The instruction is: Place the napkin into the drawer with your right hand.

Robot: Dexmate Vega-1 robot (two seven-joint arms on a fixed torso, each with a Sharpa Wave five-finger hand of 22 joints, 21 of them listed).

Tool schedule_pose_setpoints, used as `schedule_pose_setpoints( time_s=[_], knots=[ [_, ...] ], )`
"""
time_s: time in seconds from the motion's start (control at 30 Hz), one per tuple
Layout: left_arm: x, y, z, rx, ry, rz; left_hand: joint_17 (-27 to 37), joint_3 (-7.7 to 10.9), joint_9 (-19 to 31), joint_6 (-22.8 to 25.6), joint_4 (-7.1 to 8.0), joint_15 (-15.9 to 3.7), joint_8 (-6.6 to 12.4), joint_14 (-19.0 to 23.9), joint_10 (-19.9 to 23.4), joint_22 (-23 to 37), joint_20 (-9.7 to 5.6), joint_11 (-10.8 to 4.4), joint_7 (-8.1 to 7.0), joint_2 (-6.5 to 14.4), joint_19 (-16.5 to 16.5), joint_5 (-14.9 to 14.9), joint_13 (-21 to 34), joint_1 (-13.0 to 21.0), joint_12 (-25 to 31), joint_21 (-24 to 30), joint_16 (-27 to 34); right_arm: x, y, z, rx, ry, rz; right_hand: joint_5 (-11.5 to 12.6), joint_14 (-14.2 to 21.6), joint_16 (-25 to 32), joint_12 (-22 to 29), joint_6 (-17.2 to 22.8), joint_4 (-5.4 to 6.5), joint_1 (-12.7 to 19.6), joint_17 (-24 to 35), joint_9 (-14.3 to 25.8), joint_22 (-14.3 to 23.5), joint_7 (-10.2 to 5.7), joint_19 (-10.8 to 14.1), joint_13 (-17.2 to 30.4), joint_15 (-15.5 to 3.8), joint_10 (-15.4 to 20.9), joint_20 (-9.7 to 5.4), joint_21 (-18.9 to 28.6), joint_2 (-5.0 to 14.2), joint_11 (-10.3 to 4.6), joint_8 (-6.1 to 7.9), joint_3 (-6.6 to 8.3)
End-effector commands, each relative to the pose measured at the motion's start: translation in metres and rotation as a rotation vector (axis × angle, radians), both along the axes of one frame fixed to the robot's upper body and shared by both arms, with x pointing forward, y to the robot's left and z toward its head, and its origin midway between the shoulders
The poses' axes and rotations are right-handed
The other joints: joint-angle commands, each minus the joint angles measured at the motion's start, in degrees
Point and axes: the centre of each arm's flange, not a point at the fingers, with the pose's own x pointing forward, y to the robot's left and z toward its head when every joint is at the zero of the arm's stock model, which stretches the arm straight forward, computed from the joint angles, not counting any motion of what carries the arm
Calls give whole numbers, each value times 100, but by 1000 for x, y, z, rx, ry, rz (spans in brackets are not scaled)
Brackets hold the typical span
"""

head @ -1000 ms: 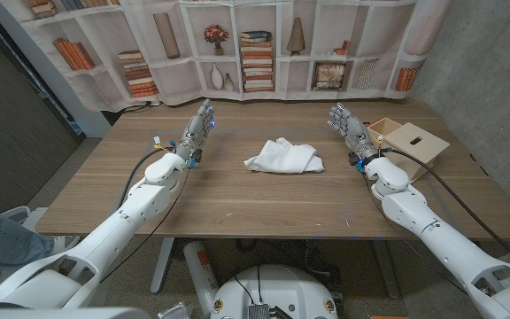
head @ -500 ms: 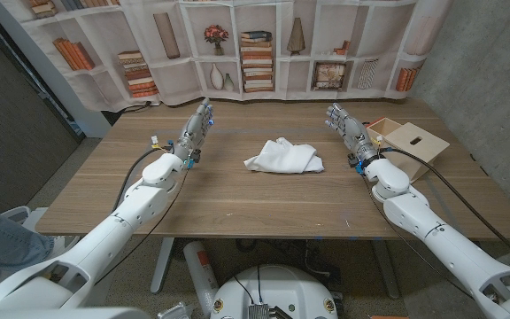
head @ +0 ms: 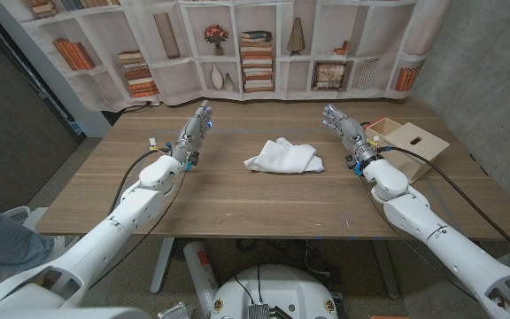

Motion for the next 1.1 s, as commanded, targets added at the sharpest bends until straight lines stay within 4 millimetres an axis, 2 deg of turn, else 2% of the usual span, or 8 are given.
schedule_pose_setpoints(
  time_s=[0.03, 0.47, 0.67, 1.1],
  knots=[
    [2, -1, -3, 7, 20, 1, 23, -12, 18, 35, 5, 43, 17, -7, 24, 14, -276, 21, 9, 11, -265, 21, 13, 74, 38, 22, 30, -1, 6, -1, -45, -9, -8, -2, 3, -23, -26, 35, -49, 45, 18, 11, 10, -25, 27, 15, 23, 22, -273, -42, 36, 16, 4, 22],
    [9, -4, -1, 5, 31, 1, 23, -10, 19, 52, -3, 47, 18, 0, 25, 15, -250, 17, 8, 39, -267, 19, 13, 94, 35, 23, 30, 3, 12, 4, -69, -18, 2, 2, 25, -29, -26, 41, -97, 123, 10, 11, 10, -21, 45, 16, 22, 45, -258, -73, 55, 13, -2, 40],
    [13, -7, 0, 12, 34, -8, 23, -9, 19, 56, -6, 44, 17, 3, 30, 15, -249, 15, 5, 51, -265, 17, 14, 104, 35, 24, 30, 1, 17, 7, -91, -35, 4, 4, 31, -32, -29, 39, -119, 157, 7, 11, 10, -22, 49, 16, 20, 44, -257, -86, 56, 1, -5, 47],
    [12, -7, 3, 19, 28, -9, 24, -10, 20, 60, -14, 49, 13, -4, 28, 16, -222, 17, 6, 74, -278, 12, 14, 122, 31, 21, 25, -8, 15, 7, -117, -53, -9, 7, 38, -41, -37, 55, -166, 225, 3, 11, 11, -25, 62, 16, 14, 46, -253, -119, 44, -10, -5, 50]
  ],
)
